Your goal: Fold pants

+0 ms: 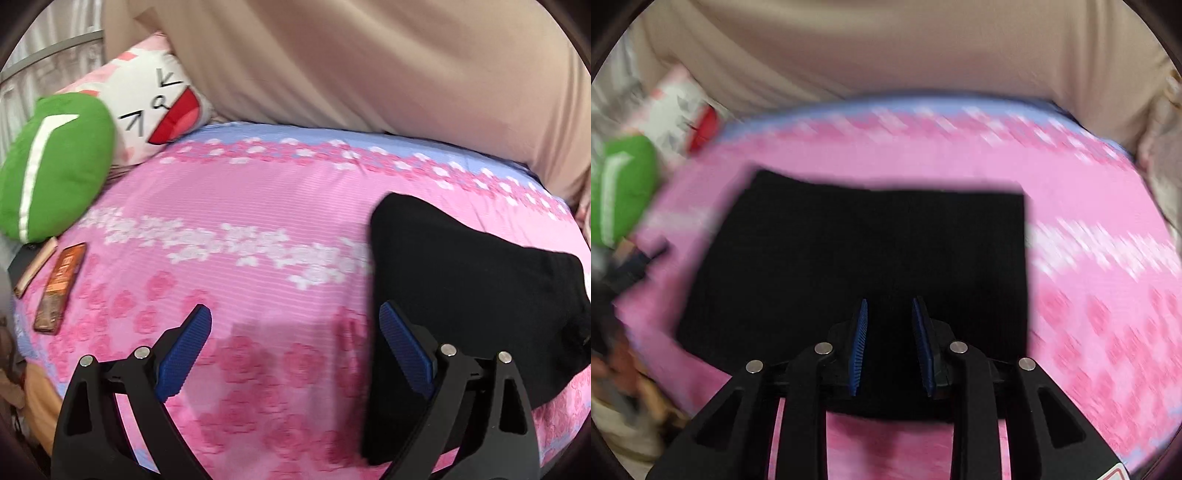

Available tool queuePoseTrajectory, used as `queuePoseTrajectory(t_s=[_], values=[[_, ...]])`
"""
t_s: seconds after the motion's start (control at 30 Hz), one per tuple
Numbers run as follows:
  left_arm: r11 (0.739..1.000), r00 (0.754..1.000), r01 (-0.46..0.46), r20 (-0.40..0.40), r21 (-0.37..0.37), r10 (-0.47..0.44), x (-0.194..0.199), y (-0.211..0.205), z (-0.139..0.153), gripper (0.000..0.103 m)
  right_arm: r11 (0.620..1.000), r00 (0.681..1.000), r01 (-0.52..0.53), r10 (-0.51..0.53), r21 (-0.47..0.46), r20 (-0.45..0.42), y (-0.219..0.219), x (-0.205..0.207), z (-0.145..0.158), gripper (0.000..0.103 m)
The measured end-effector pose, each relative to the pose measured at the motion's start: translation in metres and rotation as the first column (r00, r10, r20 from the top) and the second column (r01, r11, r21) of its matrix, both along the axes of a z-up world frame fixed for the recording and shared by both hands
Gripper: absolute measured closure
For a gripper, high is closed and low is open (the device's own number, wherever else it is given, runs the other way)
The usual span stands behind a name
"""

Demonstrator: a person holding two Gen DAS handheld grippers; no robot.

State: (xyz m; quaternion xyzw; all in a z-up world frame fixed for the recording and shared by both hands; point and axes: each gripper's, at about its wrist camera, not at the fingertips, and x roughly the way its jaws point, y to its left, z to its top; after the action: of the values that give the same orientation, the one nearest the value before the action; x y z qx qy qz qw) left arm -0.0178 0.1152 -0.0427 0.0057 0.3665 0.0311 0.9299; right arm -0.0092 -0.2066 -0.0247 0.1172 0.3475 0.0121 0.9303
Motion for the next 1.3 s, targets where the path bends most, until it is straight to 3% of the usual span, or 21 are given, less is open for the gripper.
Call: queuePoseTrajectory(t_s=[0.13, 0.2, 0.27, 0.37, 0.4, 0.43, 0.5, 0.53, 0.57, 0.63, 0.73, 0.8, 0.93, 1.03, 1.1, 1.17, 1.3], values=[[1.0, 1.0, -0.029, 0.004, -0.002, 0.029, -0.004, 0.013, 0.004, 0.013, 0.974, 0.974, -0.218, 0.214, 0.059, 0.074, 0.045, 0.044, 0.031, 0.077], [0.999, 0.999, -0.032, 0.007, 0.012, 0.032, -0.007, 0.014, 0.005, 0.013, 0.965, 0.965, -0.257, 0.255, 0.044, 0.062, 0.065, 0.082, 0.031, 0.078], [0.999, 0.999, -0.033, 0.01, 0.019, 0.033, -0.011, 0.016, 0.006, 0.013, 0.956, 0.958, -0.287, 0.286, 0.057, 0.02, 0.076, 0.123, 0.02, 0.078], [0.999, 0.999, -0.048, 0.003, 0.008, 0.048, -0.016, 0.025, 0.006, 0.012, 0.953, 0.949, -0.287, 0.297, 0.1, -0.109, 0.094, 0.184, -0.022, 0.076], [0.999, 0.999, -0.052, 0.001, 0.006, 0.052, -0.016, 0.026, 0.006, 0.012, 0.956, 0.956, -0.285, 0.289, 0.074, -0.054, 0.102, 0.185, -0.024, 0.075], [0.998, 0.998, -0.058, -0.002, 0.009, 0.058, -0.017, 0.029, 0.005, 0.012, 0.958, 0.956, -0.283, 0.285, 0.036, -0.062, 0.111, 0.183, -0.023, 0.073], [0.998, 0.998, -0.066, -0.011, 0.013, 0.066, -0.015, 0.03, 0.004, 0.012, 0.956, 0.955, -0.29, 0.286, -0.047, -0.077, 0.128, 0.178, -0.018, 0.059], [0.998, 0.998, -0.066, -0.014, 0.009, 0.066, -0.014, 0.03, 0.004, 0.012, 0.953, 0.954, -0.295, 0.29, -0.075, -0.072, 0.131, 0.173, -0.016, 0.059], [0.998, 0.998, -0.06, -0.018, 0.003, 0.06, -0.013, 0.028, 0.004, 0.012, 0.954, 0.958, -0.287, 0.282, -0.088, -0.06, 0.128, 0.168, -0.014, 0.066], [0.999, 0.999, -0.04, -0.014, -0.003, 0.04, -0.013, 0.022, 0.008, 0.012, 0.957, 0.957, -0.289, 0.288, 0.028, 0.016, 0.095, 0.135, 0.004, 0.068], [1.0, 1.0, 0.006, 0.001, 0.011, -0.006, -0.019, 0.005, 0.013, 0.01, 0.989, 0.987, -0.147, 0.144, 0.024, 0.074, 0.044, 0.074, 0.016, 0.063], [0.999, 0.999, 0.046, 0.001, 0.024, -0.046, -0.022, -0.012, 0.013, 0.009, 0.999, 0.997, -0.036, 0.035, 0.003, 0.065, -0.001, 0.022, 0.012, 0.063], [0.991, 0.992, 0.124, -0.019, 0.045, -0.123, -0.022, -0.052, 0.006, 0.009, 0.996, 0.997, 0.074, -0.075, 0.058, 0.006, -0.054, -0.051, -0.014, 0.066], [0.98, 0.985, 0.171, -0.04, 0.106, -0.168, -0.02, -0.087, -0.008, 0.009, 0.995, 0.994, 0.101, -0.101, -0.007, -0.038, -0.066, -0.064, -0.053, 0.096], [0.969, 0.984, 0.176, -0.062, 0.175, -0.167, -0.018, -0.106, -0.02, 0.009, 0.992, 0.993, 0.117, -0.116, 0.046, -0.015, -0.078, -0.072, -0.052, 0.097], [0.962, 0.986, 0.168, -0.061, 0.215, -0.158, -0.02, -0.115, -0.023, 0.009, 0.988, 0.99, 0.142, -0.143, 0.058, 0.01, -0.08, -0.079, -0.038, 0.088], [0.963, 0.988, 0.151, -0.057, 0.225, -0.142, -0.024, -0.119, -0.02, 0.009, 0.992, 0.986, 0.121, -0.124, 0.037, 0.107, -0.07, -0.09, -0.011, 0.085]])
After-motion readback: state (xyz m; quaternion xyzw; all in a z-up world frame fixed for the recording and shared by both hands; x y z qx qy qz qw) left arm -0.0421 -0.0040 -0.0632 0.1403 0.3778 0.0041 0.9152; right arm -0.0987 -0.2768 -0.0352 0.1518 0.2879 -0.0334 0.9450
